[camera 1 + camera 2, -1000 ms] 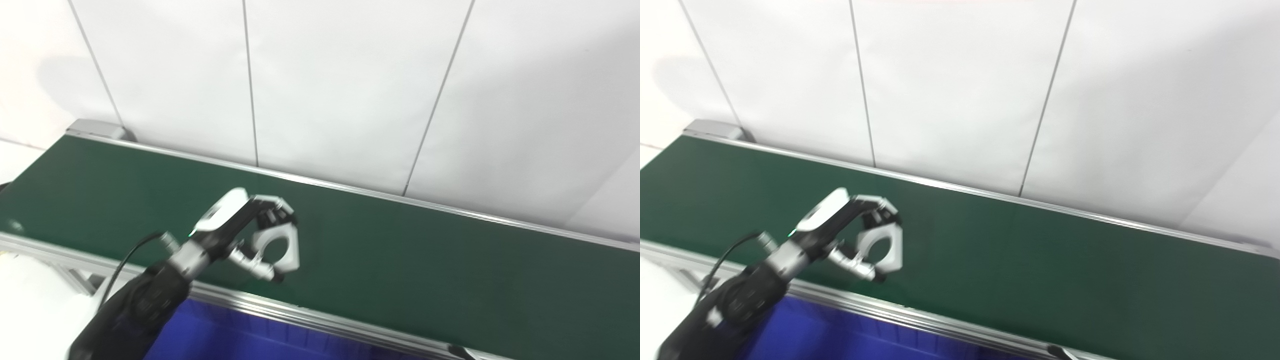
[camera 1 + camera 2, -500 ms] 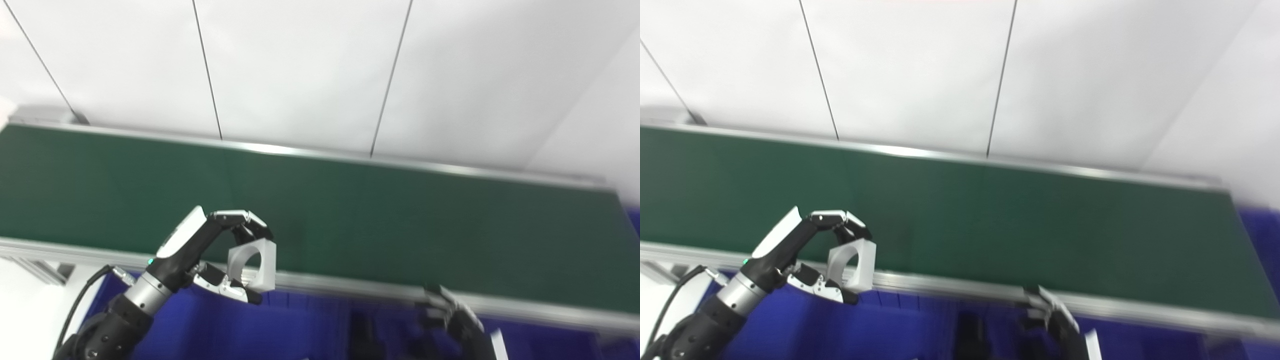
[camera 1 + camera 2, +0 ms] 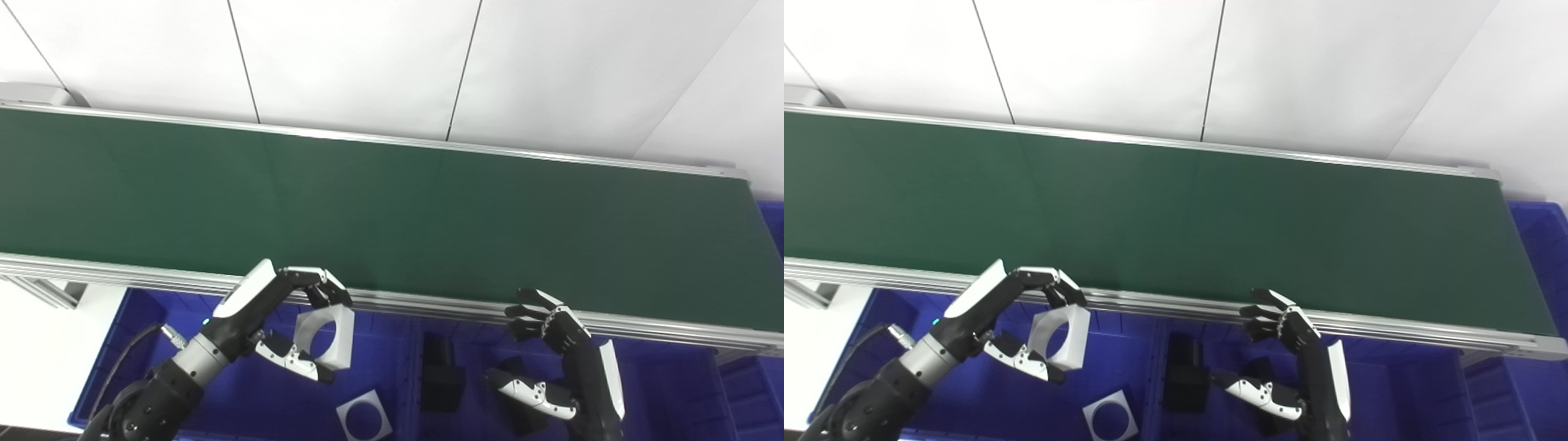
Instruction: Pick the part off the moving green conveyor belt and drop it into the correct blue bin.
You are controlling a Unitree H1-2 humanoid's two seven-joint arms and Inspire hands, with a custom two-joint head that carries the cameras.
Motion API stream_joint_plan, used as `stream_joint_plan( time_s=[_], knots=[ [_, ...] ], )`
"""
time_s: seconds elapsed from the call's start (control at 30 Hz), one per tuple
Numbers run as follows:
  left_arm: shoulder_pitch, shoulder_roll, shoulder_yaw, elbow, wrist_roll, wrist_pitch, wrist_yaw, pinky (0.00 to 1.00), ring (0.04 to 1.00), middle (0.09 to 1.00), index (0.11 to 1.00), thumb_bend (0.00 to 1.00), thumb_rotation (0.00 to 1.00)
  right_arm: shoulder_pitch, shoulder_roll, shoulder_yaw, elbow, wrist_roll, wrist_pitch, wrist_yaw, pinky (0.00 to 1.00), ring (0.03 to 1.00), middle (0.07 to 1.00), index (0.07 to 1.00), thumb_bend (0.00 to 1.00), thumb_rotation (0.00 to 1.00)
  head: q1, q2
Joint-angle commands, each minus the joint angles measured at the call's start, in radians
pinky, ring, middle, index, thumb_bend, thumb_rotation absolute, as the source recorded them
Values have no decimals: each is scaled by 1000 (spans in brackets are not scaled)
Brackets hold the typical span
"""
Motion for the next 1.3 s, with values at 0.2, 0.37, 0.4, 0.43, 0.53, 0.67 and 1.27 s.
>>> stream_joint_plan(
  time_s=[0.2, 0.37, 0.4, 0.43, 0.53, 0.67, 1.27],
  knots=[
    [-34, 50, -50, 41, 104, -11, -49, 544, 464, 503, 496, 499, 0, 5, 15, -6, -41, -9, 10, 3, 498, 567, 642, 746, 832, 283, 0, -2],
    [-60, 47, -80, 58, 199, 28, -61, 531, 463, 511, 487, 499, 0, 10, 17, -5, -48, -2, 18, 6, 504, 572, 645, 749, 831, 273, 0, 0],
    [-65, 46, -87, 63, 229, 38, -60, 531, 461, 514, 486, 499, 0, 10, 17, -5, -48, 0, 17, 7, 503, 572, 645, 749, 830, 272, -1, 2],
    [-71, 44, -95, 69, 255, 43, -56, 532, 458, 517, 485, 499, 0, 10, 18, -5, -49, -3, 17, 7, 502, 570, 643, 748, 829, 271, -2, 3],
    [-77, 38, -107, 81, 306, 46, -37, 542, 571, 512, 483, 512, 0, 14, 21, -7, -56, -16, 22, 4, 513, 573, 642, 747, 831, 280, -5, 5],
    [-74, 39, -127, 59, 412, 90, -52, 739, 717, 697, 498, 507, 74, 16, 22, -6, -62, -11, 28, 8, 513, 575, 644, 747, 832, 277, -10, 3],
    [20, 44, -78, -19, 1, 89, -120, 759, 841, 859, 852, 949, 609, 23, 15, -5, -73, -40, 41, 15, 511, 587, 664, 752, 818, 293, -35, -8]
  ],
)
